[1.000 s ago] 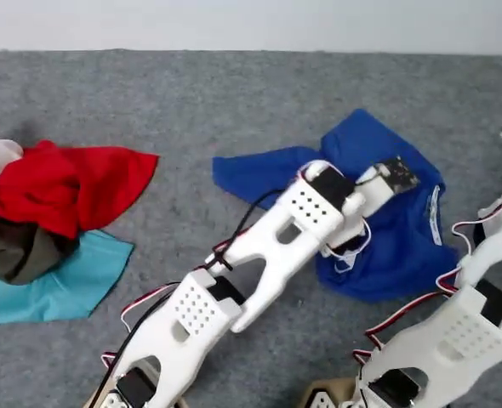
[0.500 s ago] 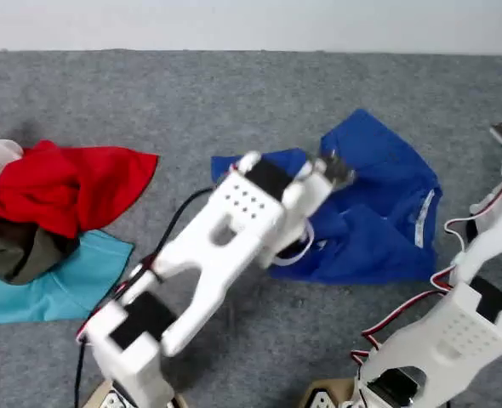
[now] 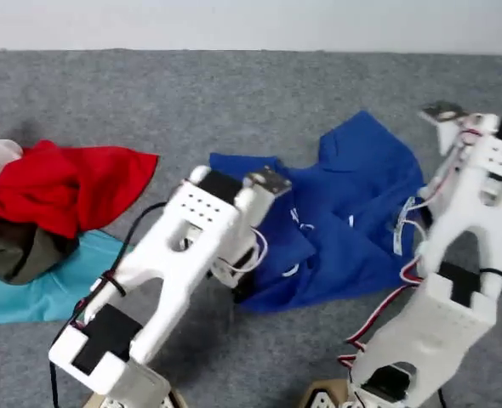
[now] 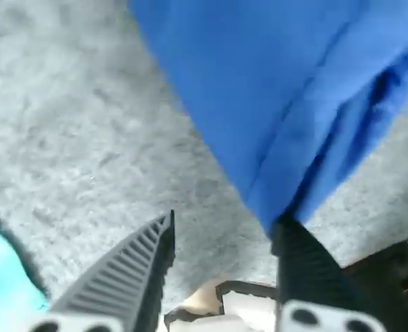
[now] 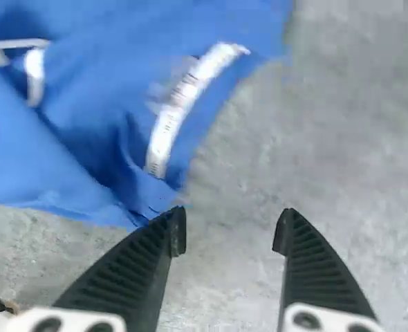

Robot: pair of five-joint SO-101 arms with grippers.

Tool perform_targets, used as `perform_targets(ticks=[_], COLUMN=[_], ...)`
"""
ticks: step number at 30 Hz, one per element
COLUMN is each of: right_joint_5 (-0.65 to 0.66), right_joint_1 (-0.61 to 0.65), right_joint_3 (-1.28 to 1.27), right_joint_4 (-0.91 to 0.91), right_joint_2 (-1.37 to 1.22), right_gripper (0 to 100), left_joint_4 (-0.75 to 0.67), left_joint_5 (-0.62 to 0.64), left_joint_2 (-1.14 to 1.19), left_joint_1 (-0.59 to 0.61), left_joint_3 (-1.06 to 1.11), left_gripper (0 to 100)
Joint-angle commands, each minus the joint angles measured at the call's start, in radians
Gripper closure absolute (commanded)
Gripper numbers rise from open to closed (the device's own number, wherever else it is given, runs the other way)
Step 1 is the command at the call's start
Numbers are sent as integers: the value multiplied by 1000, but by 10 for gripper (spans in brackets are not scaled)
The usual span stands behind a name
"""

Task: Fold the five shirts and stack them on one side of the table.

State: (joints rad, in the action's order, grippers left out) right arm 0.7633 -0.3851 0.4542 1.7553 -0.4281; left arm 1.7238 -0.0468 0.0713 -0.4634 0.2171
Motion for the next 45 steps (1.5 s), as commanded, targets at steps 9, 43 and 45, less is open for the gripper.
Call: perform_targets(ticks=[9, 43, 45], right_joint_5=[-77, -189, -189], right_joint_1=[343, 120, 125], right_joint_3=[-135, 264, 315], right_joint_4=[44, -318, -282], right_joint_2=[64, -395, -447], right_gripper=[775, 701, 755], left_joint_4=[34, 34, 34], left_joint_5=[31, 31, 31], left_joint_2=[-46, -308, -336], left_joint_1=[210, 520, 520], left_joint_3=[-64, -76, -76], left_gripper=[761, 761, 761])
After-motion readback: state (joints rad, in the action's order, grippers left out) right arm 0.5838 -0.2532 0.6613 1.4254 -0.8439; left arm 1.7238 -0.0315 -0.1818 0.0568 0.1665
